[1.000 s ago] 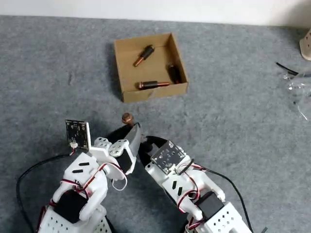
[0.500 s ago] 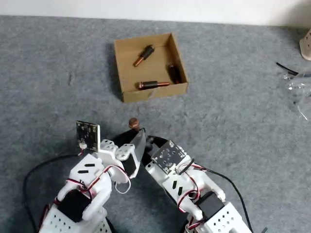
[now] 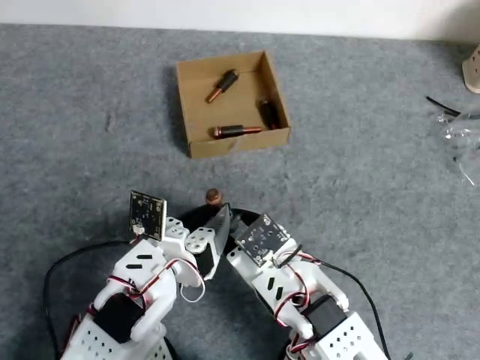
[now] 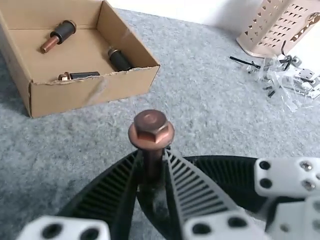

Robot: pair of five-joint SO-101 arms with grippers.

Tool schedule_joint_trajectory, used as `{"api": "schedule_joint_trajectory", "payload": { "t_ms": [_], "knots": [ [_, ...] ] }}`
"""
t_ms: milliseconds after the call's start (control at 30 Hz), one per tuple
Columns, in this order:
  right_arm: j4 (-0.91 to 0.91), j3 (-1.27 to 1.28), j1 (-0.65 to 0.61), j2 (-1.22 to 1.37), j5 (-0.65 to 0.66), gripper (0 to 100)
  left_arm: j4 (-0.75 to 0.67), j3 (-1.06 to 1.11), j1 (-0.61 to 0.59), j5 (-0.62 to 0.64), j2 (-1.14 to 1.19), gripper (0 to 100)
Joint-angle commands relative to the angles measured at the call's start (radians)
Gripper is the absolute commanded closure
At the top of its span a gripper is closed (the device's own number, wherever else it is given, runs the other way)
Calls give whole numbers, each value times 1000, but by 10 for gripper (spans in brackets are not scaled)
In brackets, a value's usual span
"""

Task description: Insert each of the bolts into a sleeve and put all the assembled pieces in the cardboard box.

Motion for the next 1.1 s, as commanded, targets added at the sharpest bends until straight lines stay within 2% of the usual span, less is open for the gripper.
{"api": "schedule_joint_trajectory", "payload": {
  "t_ms": [0, 500, 733, 1067],
  "knots": [
    [-35, -8, 33, -16, 3, 995, -5, -8, 8, -8, -5, 995],
    [-35, -7, 33, -16, 3, 995, -2, -8, 10, -8, -5, 988],
    [-35, -7, 35, -16, 3, 995, 0, -5, 8, -8, -5, 838],
    [-35, -7, 36, -16, 3, 995, 0, -8, 7, -8, -5, 860]
  ]
}}
